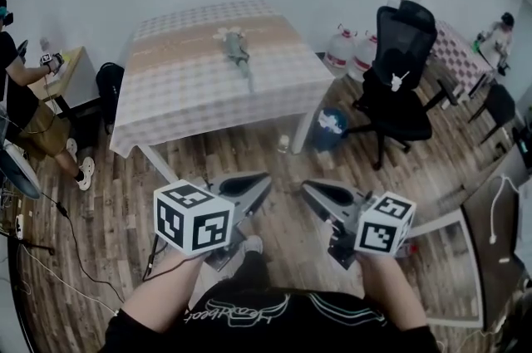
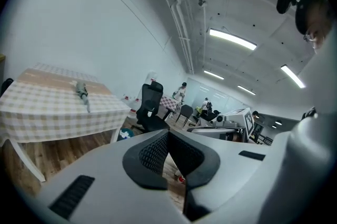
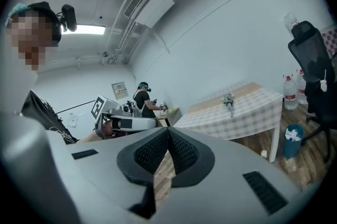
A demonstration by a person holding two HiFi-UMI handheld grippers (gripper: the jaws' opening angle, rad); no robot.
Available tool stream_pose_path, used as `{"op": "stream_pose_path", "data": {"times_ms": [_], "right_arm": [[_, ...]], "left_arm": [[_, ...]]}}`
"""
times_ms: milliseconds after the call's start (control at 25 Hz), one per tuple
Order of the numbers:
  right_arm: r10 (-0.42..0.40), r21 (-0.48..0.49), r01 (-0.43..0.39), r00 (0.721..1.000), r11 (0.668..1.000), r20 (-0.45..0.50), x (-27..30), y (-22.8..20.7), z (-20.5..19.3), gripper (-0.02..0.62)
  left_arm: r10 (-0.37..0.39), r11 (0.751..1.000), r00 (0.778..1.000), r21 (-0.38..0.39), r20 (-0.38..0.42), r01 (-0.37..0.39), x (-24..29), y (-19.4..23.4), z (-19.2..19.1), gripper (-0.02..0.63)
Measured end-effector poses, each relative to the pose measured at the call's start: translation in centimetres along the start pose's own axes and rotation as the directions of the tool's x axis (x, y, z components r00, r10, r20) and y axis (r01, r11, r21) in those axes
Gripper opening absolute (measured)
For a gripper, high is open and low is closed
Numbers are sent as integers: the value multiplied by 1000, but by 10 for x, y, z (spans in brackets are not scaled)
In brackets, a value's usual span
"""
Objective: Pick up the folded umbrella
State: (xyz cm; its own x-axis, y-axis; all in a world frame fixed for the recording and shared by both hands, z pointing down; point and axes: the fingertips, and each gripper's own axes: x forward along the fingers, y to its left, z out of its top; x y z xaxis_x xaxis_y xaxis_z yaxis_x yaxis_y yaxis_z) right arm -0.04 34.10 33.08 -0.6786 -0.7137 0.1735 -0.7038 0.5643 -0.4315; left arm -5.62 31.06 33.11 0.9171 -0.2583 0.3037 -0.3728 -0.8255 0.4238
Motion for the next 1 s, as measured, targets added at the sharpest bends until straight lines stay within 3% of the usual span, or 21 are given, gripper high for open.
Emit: {"op": "stream_pose_path", "data": {"times_ms": [320,480,680,1000], "right_arm": [[-22,56,27,996,998,-87,132,-117,45,12],[0,42,5,993,999,-117,190,-159,67,12],[8,78,1,994,997,-110,226,-202,85,12],[16,65,-9,995,998,-103,268,-272,121,12]], "left_arm": [[17,995,1000,-93,-8,-18,52,169,65,-5],[43,997,999,-69,-10,-44,75,237,96,-5],[25,995,999,-93,-30,-28,103,284,116,-5],[62,992,998,-106,-23,-64,142,347,145,-5]]}}
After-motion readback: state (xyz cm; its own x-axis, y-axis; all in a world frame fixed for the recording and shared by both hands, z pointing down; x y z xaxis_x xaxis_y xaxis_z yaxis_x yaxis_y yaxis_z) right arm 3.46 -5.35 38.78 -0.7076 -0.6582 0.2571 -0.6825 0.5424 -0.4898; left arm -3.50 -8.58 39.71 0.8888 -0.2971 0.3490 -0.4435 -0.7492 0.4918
